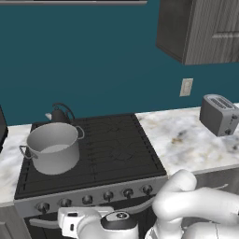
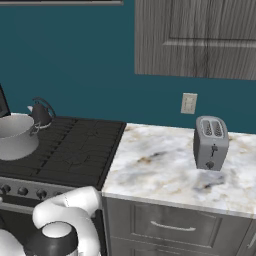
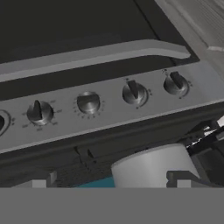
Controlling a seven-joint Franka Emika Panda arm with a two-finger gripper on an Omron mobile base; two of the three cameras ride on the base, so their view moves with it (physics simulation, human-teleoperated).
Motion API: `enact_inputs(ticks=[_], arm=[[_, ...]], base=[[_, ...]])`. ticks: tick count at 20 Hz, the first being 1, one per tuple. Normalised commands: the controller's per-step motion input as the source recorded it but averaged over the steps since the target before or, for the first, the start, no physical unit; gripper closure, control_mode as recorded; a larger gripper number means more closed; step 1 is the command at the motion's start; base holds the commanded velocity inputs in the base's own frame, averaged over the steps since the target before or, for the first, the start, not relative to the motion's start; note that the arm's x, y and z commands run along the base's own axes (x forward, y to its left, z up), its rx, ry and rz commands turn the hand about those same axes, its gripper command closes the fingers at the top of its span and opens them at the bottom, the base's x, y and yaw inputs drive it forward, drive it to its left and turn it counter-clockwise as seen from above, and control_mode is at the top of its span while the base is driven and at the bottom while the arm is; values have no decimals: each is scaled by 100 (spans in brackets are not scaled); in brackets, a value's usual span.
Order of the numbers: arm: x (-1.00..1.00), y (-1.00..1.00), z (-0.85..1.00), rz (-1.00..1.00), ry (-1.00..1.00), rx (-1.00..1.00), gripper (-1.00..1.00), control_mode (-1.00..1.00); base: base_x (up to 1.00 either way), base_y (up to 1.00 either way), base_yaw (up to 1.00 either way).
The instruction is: Pick the kettle from the cabinet and place it on a stove burner. Then pick the pot from the counter and place it on another stove burner. Finally, turn both burners on.
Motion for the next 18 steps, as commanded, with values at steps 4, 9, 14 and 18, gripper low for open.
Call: enact_inputs(ticks=[4,9,14,18], arm=[[4,1,-13,0,-10,-2,-100,-100],[17,0,-16,0,-10,-1,-100,-100],[18,8,-19,0,-7,-1,-100,-100],[13,19,-20,0,-6,-1,-100,-100]], base=[[0,0,0],[0,0,0],[0,0,0],[0,0,0]])
